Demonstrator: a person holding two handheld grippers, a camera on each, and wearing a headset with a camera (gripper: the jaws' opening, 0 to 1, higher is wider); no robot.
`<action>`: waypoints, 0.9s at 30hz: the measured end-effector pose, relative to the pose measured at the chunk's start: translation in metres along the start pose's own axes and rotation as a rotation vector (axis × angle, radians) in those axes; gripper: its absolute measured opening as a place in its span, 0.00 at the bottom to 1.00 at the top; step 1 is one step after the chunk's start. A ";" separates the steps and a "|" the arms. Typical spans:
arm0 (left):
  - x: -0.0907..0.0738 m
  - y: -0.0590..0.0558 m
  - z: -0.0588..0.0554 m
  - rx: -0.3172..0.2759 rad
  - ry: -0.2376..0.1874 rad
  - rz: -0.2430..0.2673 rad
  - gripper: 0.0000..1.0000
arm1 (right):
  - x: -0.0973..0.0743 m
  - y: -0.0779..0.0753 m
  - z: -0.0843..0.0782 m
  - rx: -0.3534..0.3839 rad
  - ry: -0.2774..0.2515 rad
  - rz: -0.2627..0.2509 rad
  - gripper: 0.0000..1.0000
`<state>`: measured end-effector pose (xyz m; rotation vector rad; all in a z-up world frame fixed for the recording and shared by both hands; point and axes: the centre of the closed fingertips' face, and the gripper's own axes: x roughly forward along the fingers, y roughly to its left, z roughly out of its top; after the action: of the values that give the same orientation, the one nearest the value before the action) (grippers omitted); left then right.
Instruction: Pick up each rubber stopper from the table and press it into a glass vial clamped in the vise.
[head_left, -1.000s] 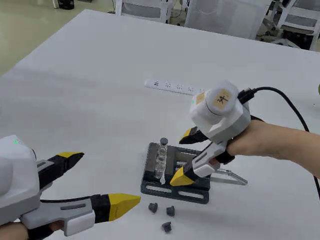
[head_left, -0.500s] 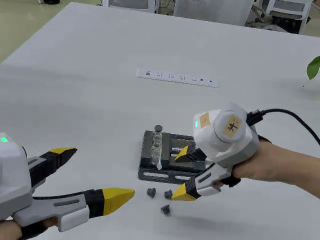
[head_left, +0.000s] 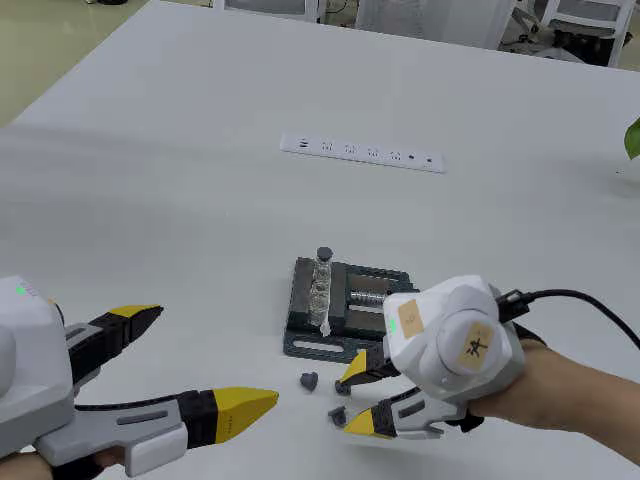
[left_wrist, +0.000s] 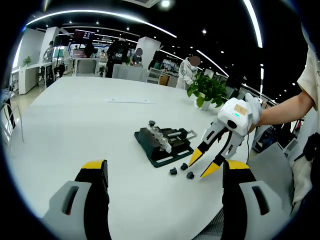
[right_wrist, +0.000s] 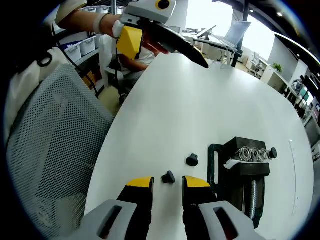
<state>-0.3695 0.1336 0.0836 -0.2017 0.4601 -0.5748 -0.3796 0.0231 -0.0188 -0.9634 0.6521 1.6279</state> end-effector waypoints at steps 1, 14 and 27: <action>0.000 -0.001 0.000 0.000 0.000 0.000 0.95 | 0.001 0.000 -0.001 -0.028 0.014 -0.003 0.17; -0.004 0.001 -0.006 -0.030 0.000 0.010 0.94 | 0.012 0.003 -0.005 -0.152 0.055 -0.009 0.08; -0.001 -0.003 -0.007 -0.040 0.006 -0.005 0.93 | 0.010 -0.004 -0.003 -0.118 0.034 -0.050 0.05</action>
<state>-0.3748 0.1313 0.0792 -0.2397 0.4769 -0.5718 -0.3756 0.0274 -0.0286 -1.0861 0.5555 1.6230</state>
